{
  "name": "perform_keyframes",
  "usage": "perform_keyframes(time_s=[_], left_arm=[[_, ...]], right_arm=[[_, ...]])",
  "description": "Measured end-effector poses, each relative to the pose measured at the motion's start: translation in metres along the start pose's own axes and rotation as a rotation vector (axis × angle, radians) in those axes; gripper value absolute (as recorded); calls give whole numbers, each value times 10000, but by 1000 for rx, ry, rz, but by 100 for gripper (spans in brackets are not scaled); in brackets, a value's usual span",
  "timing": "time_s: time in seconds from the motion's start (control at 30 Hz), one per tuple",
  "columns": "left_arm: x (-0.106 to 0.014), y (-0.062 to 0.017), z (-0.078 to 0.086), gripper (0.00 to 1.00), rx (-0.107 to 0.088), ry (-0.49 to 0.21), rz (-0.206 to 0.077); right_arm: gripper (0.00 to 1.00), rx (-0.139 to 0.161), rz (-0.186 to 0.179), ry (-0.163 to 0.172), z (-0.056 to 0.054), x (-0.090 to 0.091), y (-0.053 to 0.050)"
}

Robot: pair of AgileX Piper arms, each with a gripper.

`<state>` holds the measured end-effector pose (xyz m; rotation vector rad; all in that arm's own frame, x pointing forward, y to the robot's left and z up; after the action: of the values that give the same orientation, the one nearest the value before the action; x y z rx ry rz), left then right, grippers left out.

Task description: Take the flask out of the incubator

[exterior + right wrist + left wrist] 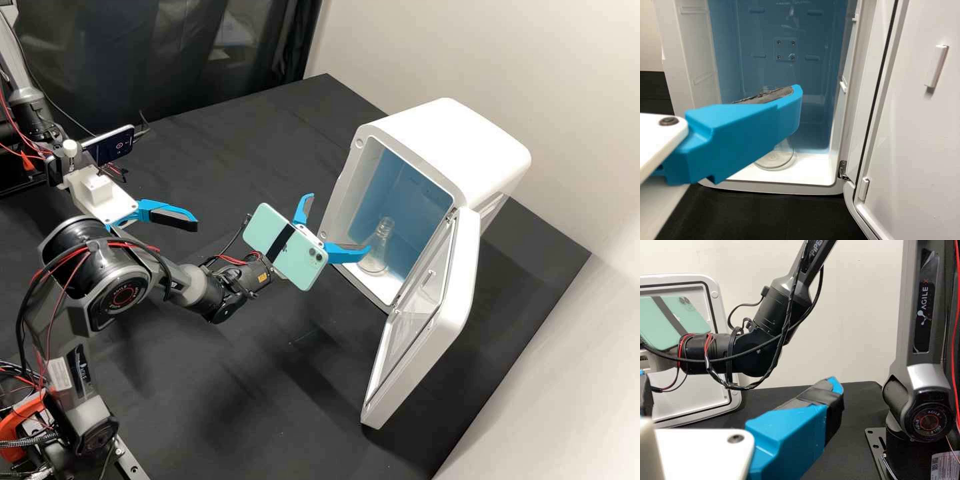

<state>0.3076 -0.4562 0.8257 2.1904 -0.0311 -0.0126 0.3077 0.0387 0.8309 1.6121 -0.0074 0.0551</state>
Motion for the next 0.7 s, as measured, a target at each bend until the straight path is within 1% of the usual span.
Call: perform_keyframes(time_s=[0.47, 0.57, 0.63, 0.7], left_arm=[[0, 0, 0, 100, 0, 0, 0], [12, -38, -14, 100, 0, 4, -11], [27, -94, -49, 100, 6, 8, -31], [39, -142, -104, 100, 7, 25, -46]], right_arm=[[100, 0, 0, 0, 0, 0, 0], [100, 0, 0, 0, 0, 0, 0], [100, 0, 0, 0, 0, 0, 0], [100, 0, 0, 0, 0, 0, 0]])
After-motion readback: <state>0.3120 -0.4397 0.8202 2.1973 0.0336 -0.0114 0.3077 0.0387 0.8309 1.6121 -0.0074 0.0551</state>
